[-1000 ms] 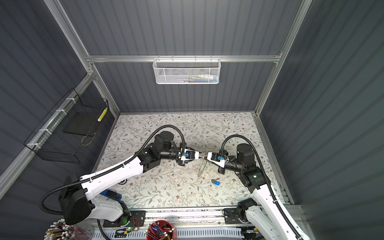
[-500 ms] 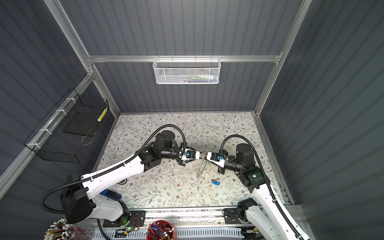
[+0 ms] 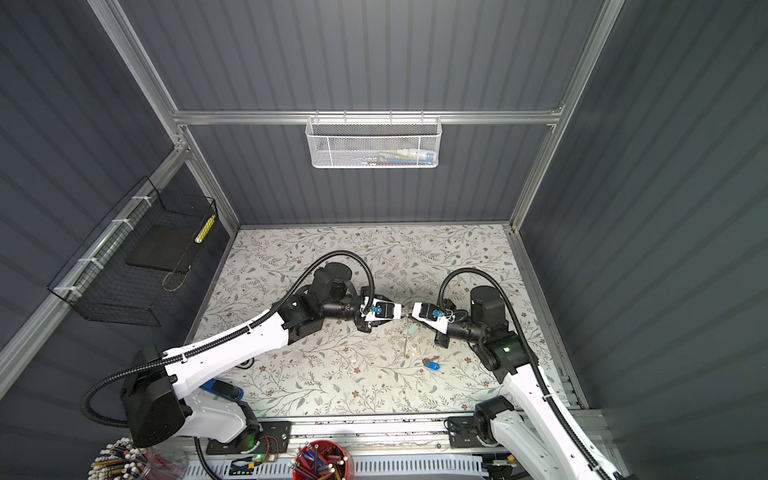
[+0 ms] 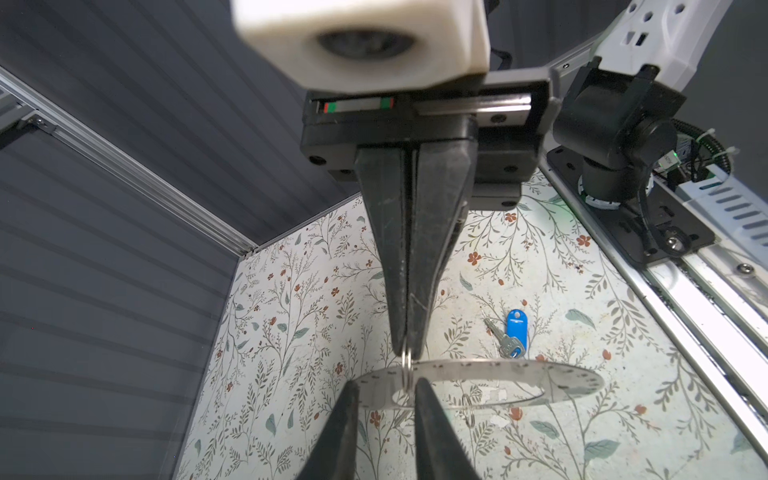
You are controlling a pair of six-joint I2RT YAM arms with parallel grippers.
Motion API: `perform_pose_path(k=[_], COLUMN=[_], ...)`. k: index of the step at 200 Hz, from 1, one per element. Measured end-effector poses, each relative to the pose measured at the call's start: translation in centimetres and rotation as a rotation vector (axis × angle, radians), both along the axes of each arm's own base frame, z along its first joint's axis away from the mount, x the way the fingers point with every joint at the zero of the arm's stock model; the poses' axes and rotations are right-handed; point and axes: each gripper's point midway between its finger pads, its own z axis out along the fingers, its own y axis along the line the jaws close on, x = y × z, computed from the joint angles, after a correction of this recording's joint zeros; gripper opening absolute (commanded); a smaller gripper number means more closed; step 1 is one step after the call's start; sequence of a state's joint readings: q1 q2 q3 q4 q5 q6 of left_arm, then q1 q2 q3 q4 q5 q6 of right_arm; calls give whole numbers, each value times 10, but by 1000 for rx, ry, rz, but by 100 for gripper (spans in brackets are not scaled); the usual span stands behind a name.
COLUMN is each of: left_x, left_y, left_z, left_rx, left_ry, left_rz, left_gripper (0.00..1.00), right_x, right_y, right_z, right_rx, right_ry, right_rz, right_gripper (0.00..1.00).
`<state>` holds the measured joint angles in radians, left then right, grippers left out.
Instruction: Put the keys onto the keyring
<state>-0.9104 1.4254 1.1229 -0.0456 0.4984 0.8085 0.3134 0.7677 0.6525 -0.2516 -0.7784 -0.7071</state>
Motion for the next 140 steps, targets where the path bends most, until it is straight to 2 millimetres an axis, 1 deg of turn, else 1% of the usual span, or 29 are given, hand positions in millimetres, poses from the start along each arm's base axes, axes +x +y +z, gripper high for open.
perform_pose_path(k=[40,75,109,113,126,140], left_x=[-2,-4,-6,-7,-7,-7], left_y=[-1,-2,-5,-5,-6,-6], left_z=[-3,-4,-7,-7,-9,-10], left_rx=[2,2,8,9,13,15], left_ry=[10,16,20,21,24,27], left_rz=[-15,-25,-32,-35,-36,-38], left_gripper=[20,23,21,20,11,7], right_x=[0,0,0,0,-1,-2], right_y=[0,0,1,1,2,2], right_z=[0,0,-1,-1,0,1], right_rx=[0,1,3,4,6,11], right_ry=[1,5,13,13,14,17], right_rz=[2,1,4,5,7,13], right_gripper=[0,0,0,0,0,0])
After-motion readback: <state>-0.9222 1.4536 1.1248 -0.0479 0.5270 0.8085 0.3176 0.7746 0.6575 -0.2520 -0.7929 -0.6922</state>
